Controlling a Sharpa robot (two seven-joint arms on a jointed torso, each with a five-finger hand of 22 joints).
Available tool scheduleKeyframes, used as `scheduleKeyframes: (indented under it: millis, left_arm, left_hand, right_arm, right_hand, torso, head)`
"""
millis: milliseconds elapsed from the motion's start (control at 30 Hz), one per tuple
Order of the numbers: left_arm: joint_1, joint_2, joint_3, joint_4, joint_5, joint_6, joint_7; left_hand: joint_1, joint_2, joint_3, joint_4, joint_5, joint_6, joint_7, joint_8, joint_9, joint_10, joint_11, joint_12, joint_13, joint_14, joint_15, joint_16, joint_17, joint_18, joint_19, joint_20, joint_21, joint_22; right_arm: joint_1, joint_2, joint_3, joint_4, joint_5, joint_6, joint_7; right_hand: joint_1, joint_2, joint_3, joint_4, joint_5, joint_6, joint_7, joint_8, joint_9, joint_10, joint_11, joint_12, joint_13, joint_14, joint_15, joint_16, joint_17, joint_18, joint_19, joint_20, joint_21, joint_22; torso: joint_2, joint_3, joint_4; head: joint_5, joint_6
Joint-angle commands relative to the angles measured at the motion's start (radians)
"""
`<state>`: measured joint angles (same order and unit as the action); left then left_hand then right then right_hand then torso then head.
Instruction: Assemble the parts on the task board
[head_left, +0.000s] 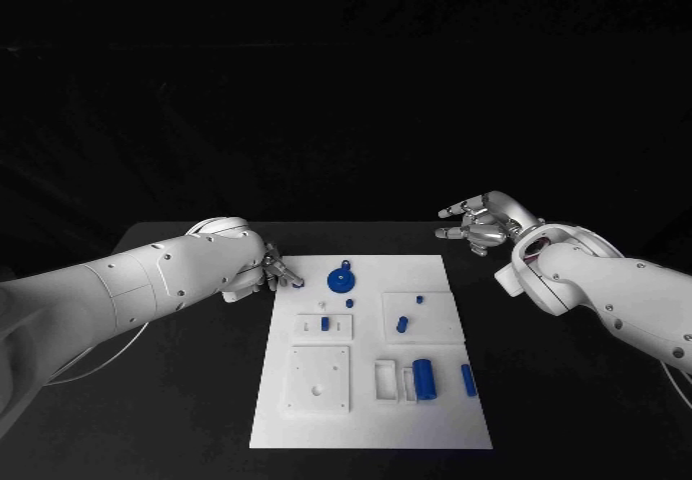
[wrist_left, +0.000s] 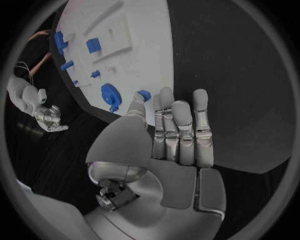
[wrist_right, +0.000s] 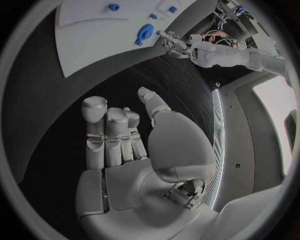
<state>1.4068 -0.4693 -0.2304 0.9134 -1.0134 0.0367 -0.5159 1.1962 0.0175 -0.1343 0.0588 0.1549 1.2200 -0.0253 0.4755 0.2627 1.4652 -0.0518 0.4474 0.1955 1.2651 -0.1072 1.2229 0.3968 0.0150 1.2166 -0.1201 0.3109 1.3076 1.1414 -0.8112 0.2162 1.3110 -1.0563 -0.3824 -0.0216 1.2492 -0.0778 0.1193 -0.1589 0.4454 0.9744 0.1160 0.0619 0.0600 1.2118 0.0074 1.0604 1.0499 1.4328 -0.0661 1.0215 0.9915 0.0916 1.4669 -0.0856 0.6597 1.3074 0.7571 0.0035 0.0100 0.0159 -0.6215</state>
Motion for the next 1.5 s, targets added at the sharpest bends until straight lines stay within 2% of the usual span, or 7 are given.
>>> scheduleKeyframes:
  millis: [33, 700, 1033, 1167, 1267, 1400, 1500]
  left_arm:
    - [-0.005, -0.001, -0.002, -0.007, -0.01, 0.019, -0.013]
    - [-0.006, -0.025, -0.003, -0.02, -0.007, 0.07, -0.027]
    - [-0.006, -0.035, -0.003, -0.019, 0.002, 0.065, -0.019]
    - [-0.006, -0.035, -0.003, -0.019, 0.02, 0.062, -0.011]
    - [-0.006, -0.033, -0.003, -0.018, 0.038, 0.063, -0.003]
    - [-0.006, -0.031, -0.003, -0.018, 0.052, 0.069, 0.003]
    - [-0.006, -0.031, -0.003, -0.019, 0.057, 0.078, 0.004]
  left_hand:
    - [0.008, 0.011, -0.001, -0.012, 0.018, 0.006, -0.005, 0.004, 0.0, 0.041, -0.01, 0.008, 0.002, 0.008, -0.003, 0.005, 0.002, -0.015, -0.007, 0.001, 0.008, 0.022]
    - [0.039, 0.004, -0.014, -0.041, 0.03, 0.004, -0.004, -0.003, -0.006, 0.038, -0.009, 0.005, -0.003, 0.004, -0.002, 0.001, 0.004, -0.015, -0.014, 0.002, 0.015, 0.021]
    - [0.021, -0.032, -0.007, -0.007, 0.017, -0.02, 0.009, -0.023, -0.017, 0.017, -0.004, -0.022, -0.013, -0.013, 0.002, -0.022, -0.004, -0.015, -0.025, 0.005, 0.002, 0.019]
    - [0.007, -0.049, 0.007, 0.021, 0.001, -0.037, 0.027, -0.088, -0.052, 0.0, 0.005, -0.029, -0.016, -0.02, 0.01, -0.038, -0.014, -0.015, -0.029, 0.01, -0.011, 0.018]
    - [-0.009, -0.063, 0.023, 0.052, -0.013, -0.076, 0.057, -0.185, -0.097, -0.012, 0.02, -0.039, -0.023, -0.027, 0.02, -0.05, -0.024, -0.015, -0.032, 0.018, -0.027, 0.017]
    - [-0.008, -0.078, 0.041, 0.08, -0.014, -0.049, 0.076, -0.342, -0.145, -0.013, 0.028, -0.049, -0.032, -0.03, 0.027, -0.05, -0.03, -0.015, -0.024, 0.02, -0.052, 0.019]
    - [-0.01, -0.079, 0.04, 0.082, -0.011, -0.054, 0.078, -0.367, -0.147, -0.014, 0.028, -0.05, -0.033, -0.03, 0.027, -0.05, -0.032, -0.015, -0.021, 0.022, -0.056, 0.02]
  right_arm:
    - [-0.001, 0.002, 0.001, 0.0, -0.001, 0.003, 0.007]
    - [-0.007, 0.007, 0.001, -0.004, -0.001, 0.003, 0.008]
    - [-0.008, 0.009, 0.001, -0.006, -0.001, 0.003, 0.01]
    - [-0.009, 0.01, 0.001, -0.007, -0.001, 0.002, 0.01]
    - [-0.009, 0.011, 0.001, -0.008, -0.001, 0.002, 0.01]
    - [-0.009, 0.012, 0.001, -0.008, -0.001, 0.002, 0.01]
    - [-0.01, 0.012, 0.001, -0.008, -0.001, 0.001, 0.011]
  right_hand:
    - [-0.007, 0.003, 0.004, 0.0, 0.007, 0.0, 0.003, -0.002, 0.001, -0.008, -0.002, -0.004, -0.001, 0.003, -0.001, -0.003, 0.001, 0.012, 0.03, 0.001, -0.001, 0.077]
    - [-0.007, 0.003, 0.004, 0.0, 0.007, 0.0, 0.003, -0.002, 0.001, -0.008, -0.002, -0.004, -0.001, 0.003, -0.001, -0.003, 0.001, 0.012, 0.03, 0.001, -0.001, 0.077]
    - [-0.007, 0.003, 0.004, 0.0, 0.007, 0.0, 0.003, -0.002, 0.001, -0.008, -0.002, -0.004, -0.001, 0.003, -0.001, -0.003, 0.001, 0.012, 0.03, 0.001, -0.001, 0.077]
    - [-0.011, 0.002, 0.007, -0.002, 0.007, -0.002, 0.003, -0.002, 0.0, -0.008, -0.002, -0.003, 0.0, 0.003, -0.001, -0.003, 0.002, 0.012, 0.03, 0.001, -0.002, 0.076]
    - [-0.012, 0.002, 0.007, -0.002, 0.007, -0.002, 0.003, -0.002, 0.0, -0.008, -0.001, -0.004, -0.001, 0.003, -0.001, -0.004, 0.001, 0.012, 0.029, 0.001, -0.004, 0.076]
    - [-0.012, 0.002, 0.007, -0.002, 0.007, -0.002, 0.003, -0.002, 0.0, -0.008, -0.001, -0.004, -0.001, 0.003, -0.001, -0.004, 0.001, 0.012, 0.029, 0.001, -0.004, 0.076]
    - [-0.012, 0.002, 0.007, -0.002, 0.007, -0.002, 0.003, -0.002, 0.0, -0.008, -0.001, -0.004, -0.001, 0.003, -0.001, -0.004, 0.001, 0.012, 0.029, 0.001, -0.004, 0.076]
  torso:
    - [-0.001, -0.0007, 0.0011]
    - [0.0, -0.0017, 0.002]
    - [0.001, -0.0014, 0.0012]
    - [0.001, -0.0011, -0.0003]
    - [0.001, -0.0009, -0.0008]
    - [0.001, -0.0003, 0.0]
    - [0.0, 0.0005, 0.0002]
  head:
    - [0.001, 0.0]
    - [0.008, 0.002]
    - [0.011, 0.003]
    - [0.011, 0.004]
    - [0.012, 0.002]
    - [0.011, 0.003]
    - [0.011, 0.002]
